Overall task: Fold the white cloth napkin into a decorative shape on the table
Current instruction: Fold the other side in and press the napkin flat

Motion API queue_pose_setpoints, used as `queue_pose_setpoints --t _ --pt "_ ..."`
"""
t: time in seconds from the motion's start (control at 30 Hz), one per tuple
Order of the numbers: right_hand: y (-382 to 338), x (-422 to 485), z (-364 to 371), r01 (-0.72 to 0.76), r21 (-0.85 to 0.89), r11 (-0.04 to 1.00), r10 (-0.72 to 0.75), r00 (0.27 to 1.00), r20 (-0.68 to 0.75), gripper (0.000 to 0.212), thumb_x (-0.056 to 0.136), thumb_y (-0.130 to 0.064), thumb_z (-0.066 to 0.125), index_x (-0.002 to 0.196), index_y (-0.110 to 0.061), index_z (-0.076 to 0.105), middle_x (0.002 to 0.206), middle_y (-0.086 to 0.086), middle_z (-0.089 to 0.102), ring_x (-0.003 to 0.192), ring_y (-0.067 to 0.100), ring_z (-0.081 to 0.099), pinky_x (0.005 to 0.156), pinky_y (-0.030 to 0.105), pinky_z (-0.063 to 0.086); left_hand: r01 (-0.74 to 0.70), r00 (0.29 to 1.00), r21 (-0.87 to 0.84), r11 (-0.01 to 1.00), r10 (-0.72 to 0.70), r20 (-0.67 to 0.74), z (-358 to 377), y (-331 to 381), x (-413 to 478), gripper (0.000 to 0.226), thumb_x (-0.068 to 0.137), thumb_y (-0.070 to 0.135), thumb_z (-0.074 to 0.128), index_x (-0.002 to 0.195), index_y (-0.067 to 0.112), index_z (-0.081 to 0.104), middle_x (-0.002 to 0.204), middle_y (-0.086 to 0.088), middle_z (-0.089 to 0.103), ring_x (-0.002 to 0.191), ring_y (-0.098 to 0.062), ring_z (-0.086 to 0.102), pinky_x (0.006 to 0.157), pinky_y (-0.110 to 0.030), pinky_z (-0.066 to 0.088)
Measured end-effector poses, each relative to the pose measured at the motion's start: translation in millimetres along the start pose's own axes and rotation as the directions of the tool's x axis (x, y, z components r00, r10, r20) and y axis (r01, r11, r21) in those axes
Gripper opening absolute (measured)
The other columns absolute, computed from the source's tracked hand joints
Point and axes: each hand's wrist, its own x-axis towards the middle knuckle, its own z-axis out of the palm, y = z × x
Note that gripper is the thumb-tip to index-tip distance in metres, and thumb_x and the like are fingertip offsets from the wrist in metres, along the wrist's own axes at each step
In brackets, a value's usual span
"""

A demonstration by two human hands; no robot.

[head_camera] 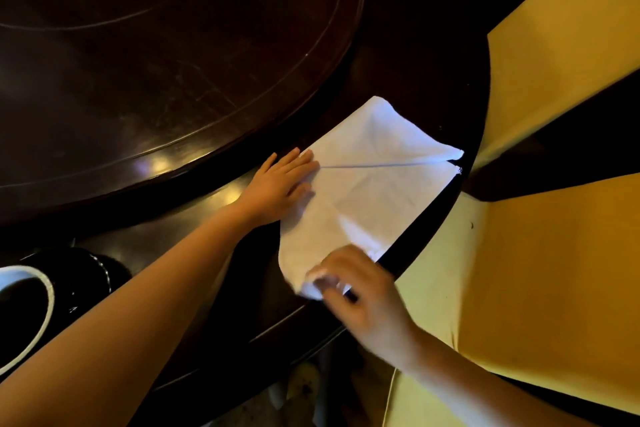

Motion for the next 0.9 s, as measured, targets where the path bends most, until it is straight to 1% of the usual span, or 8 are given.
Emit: queue_pose_setpoints --t 0.07,0.17,0.3,0.4,0.47,0.53,0.7,0.9 --pt "0 25 -22 -0.212 0.242 0.947 0.273 0.926 -0.259 0.027 0.086 -0.029 0.056 0.065 -0.012 0.049 0.062 0.006 0.044 0.060 0.015 0.042 0.058 0.024 0.037 0.029 0.999 -0.179 0.983 -0.031 -0.007 -8 3 1 0.051 0.092 0.041 0.028 0.139 0.022 0.035 0.152 0.001 0.027 0.143 -0.016 0.012 0.115 -0.039 0.001" --pt "31 54 -64 -0.357 0.446 0.821 0.546 0.718 -0.431 0.032 0.088 -0.021 0.058 0.069 0.002 0.048 0.060 0.013 0.037 0.057 0.017 0.036 0.049 0.021 0.030 0.082 0.989 -0.334 0.939 -0.118 -0.089 -13 9 0 0.040 0.098 0.034 0.034 0.133 0.020 0.046 0.143 0.001 0.043 0.137 -0.017 0.026 0.112 -0.038 0.018" --pt "91 66 -103 -0.554 0.385 0.739 0.673 0.578 -0.461 0.033 0.088 -0.021 0.057 0.076 0.008 0.049 0.063 0.012 0.038 0.060 0.021 0.034 0.056 0.031 0.029 0.077 0.975 -0.255 0.964 -0.126 -0.184 -10 14 0 0.036 0.093 0.033 0.043 0.123 0.019 0.056 0.131 0.002 0.054 0.126 -0.015 0.040 0.100 -0.026 0.027" --pt "119 62 -114 -0.658 0.336 0.674 0.729 0.519 -0.445 0.021 0.086 -0.019 0.057 0.070 -0.006 0.053 0.057 0.002 0.037 0.055 0.017 0.033 0.057 0.033 0.029 0.055 0.963 -0.216 0.975 -0.109 -0.247 -7 10 2 0.037 0.085 0.037 0.045 0.113 0.021 0.062 0.121 0.005 0.061 0.117 -0.015 0.048 0.103 -0.040 0.034" --pt "127 60 -118 -0.705 0.284 0.650 0.739 0.499 -0.453 0.014 0.088 -0.019 0.055 0.096 -0.008 0.060 0.064 -0.002 0.046 0.064 0.018 0.044 0.064 0.035 0.037 0.057 0.953 -0.162 0.985 -0.102 -0.285 -3 6 6 0.027 0.085 0.036 0.050 0.104 0.024 0.065 0.115 0.008 0.064 0.110 -0.015 0.053 0.098 -0.049 0.040" --pt "129 58 -119 -0.719 0.245 0.650 0.724 0.487 -0.489 0.023 0.091 -0.020 0.050 0.109 -0.009 0.058 0.076 -0.002 0.053 0.076 0.020 0.050 0.071 0.035 0.041 0.089 0.941 -0.128 0.988 -0.125 -0.313 1 6 10 0.017 0.088 0.032 0.055 0.099 0.026 0.066 0.111 0.009 0.065 0.107 -0.015 0.053 0.097 -0.048 0.040" --pt "146 59 -132 -0.698 -0.054 0.714 0.498 0.560 -0.662 0.021 0.091 -0.017 0.049 0.105 -0.008 0.063 0.098 0.016 0.063 0.100 0.034 0.054 0.074 0.032 0.042 0.160 0.912 -0.095 0.983 -0.184 -0.366 8 17 17 0.007 0.085 0.026 0.061 0.090 0.024 0.064 0.106 0.006 0.062 0.108 -0.018 0.049 0.097 -0.040 0.031" --pt "166 89 -157 -0.691 -0.393 0.606 0.566 0.722 -0.397 0.028 0.090 -0.022 0.055 0.116 -0.013 0.061 0.114 0.012 0.058 0.111 0.032 0.049 0.093 0.046 0.046 0.151 0.890 -0.059 0.987 -0.162 -0.427 13 21 14 0.013 0.085 0.020 0.061 0.096 0.023 0.065 0.104 0.003 0.064 0.105 -0.021 0.049 0.094 -0.040 0.033"
